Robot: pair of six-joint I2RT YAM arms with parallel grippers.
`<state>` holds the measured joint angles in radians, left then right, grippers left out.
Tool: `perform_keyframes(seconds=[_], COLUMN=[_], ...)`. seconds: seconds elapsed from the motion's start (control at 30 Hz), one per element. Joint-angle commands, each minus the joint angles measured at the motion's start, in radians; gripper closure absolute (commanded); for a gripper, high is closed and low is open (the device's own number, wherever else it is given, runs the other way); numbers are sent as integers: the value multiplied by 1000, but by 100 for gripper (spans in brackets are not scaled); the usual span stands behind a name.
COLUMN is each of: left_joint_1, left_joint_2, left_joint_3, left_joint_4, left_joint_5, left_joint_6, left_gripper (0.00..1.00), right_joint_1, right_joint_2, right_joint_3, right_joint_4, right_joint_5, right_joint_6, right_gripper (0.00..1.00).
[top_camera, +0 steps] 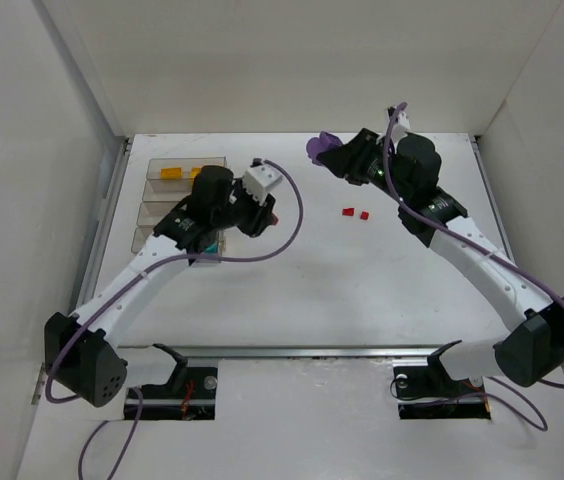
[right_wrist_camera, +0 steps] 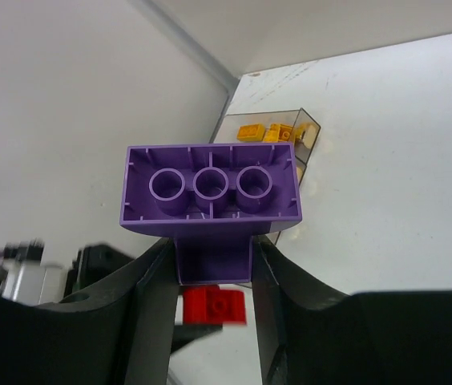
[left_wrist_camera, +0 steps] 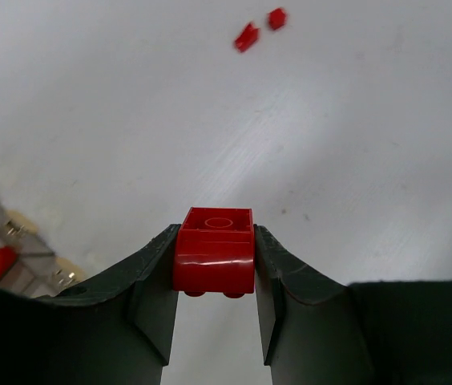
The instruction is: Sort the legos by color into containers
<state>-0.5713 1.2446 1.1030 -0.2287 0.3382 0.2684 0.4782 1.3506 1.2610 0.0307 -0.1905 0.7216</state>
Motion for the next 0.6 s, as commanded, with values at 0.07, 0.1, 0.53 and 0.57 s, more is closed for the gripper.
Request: perform_keyframes(seconds=[0.07,0.1,0.53,0.57], left_joint_1=[244,319,666,666], left_joint_2=[71,116,487,516], left_joint_3=[47,61,323,324], left_joint_4=[19,19,78,91], left_joint_5=[-7,-7,-41,-41], left_joint_6=[-35,-35,46,46], left_gripper=[100,100,100,100], right_joint_1=[-7,-16,-36,-46], right_joint_2=[-22,-22,76,76], right_joint_3=[-28,-28,60,60], right_joint_4=[49,49,-34,-34], right_joint_5=[11,11,-10,-20], right_joint_6=[-48,-48,-120,-120], right_gripper=[100,100,100,100])
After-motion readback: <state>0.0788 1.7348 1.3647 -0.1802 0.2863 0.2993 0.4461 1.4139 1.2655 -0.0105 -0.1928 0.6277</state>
